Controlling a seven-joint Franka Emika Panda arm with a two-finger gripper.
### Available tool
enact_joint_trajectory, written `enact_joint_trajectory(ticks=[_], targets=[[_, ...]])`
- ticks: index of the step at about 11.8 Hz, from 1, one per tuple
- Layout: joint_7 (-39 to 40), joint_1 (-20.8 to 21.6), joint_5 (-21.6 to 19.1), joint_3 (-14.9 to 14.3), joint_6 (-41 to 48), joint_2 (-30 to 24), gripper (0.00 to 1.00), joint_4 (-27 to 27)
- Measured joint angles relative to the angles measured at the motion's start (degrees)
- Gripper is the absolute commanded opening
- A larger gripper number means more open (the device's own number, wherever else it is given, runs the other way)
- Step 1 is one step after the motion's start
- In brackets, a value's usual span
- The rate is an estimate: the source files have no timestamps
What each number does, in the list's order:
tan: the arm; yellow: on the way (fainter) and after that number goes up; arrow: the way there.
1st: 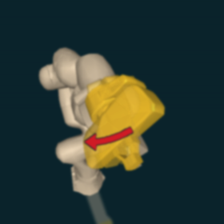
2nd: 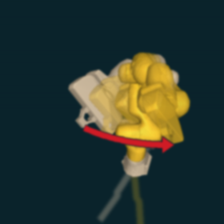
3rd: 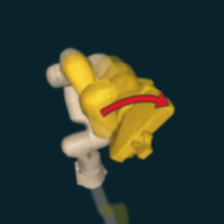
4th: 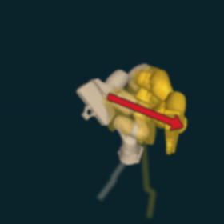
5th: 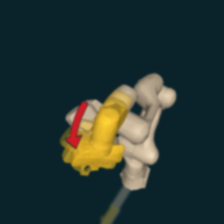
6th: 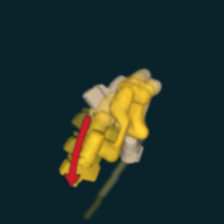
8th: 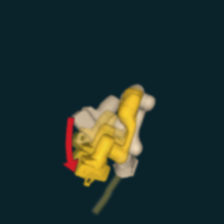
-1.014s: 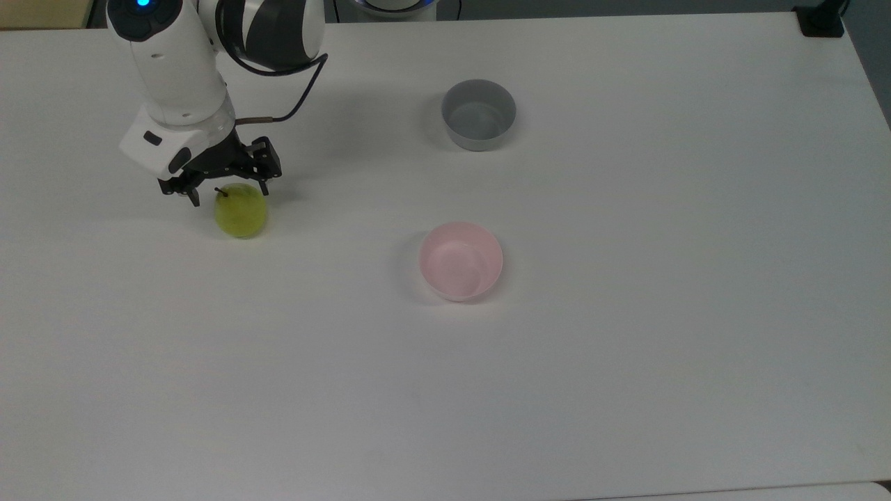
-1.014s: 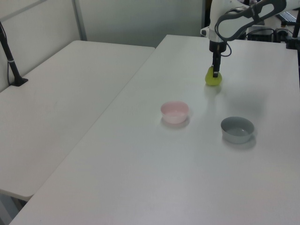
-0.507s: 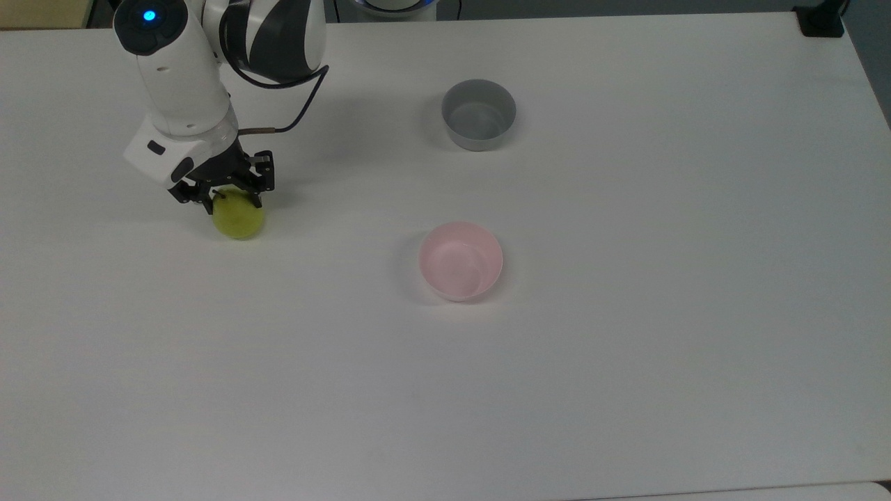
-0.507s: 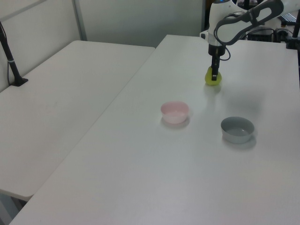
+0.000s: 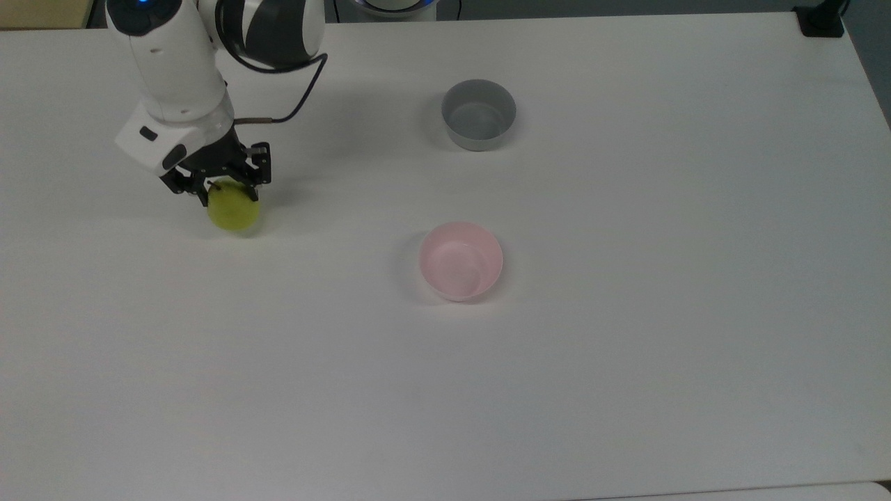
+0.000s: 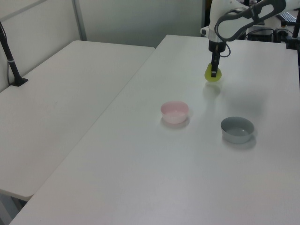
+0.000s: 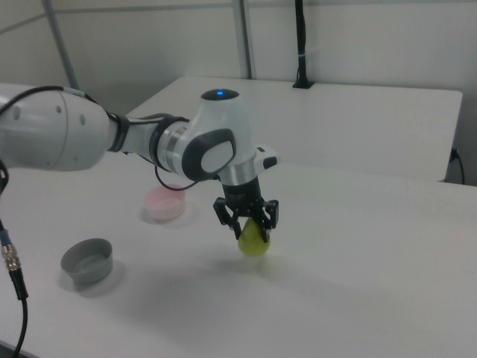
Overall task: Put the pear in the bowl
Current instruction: 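Lift the green pear up off the table, then carry the held pear over the pink bowl and lower it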
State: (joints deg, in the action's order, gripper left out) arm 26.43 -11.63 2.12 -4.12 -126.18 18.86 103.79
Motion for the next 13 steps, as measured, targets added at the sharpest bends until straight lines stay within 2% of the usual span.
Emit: enact_joint_trajectory(ticks=[4, 6, 11, 13], targets=[[-0.03, 0.63, 0.00, 0.30, 7.20, -6.70, 0.05, -0.15], [-1.19, 1.02, 0.00, 0.63, 14.74, -10.17, 0.05, -2.11], [-5.94, 5.09, -0.10, 0.72, 23.51, -14.06, 0.05, -6.49], [-7.91, 6.44, -1.54, 0.67, 25.57, -15.36, 0.05, -7.41]])
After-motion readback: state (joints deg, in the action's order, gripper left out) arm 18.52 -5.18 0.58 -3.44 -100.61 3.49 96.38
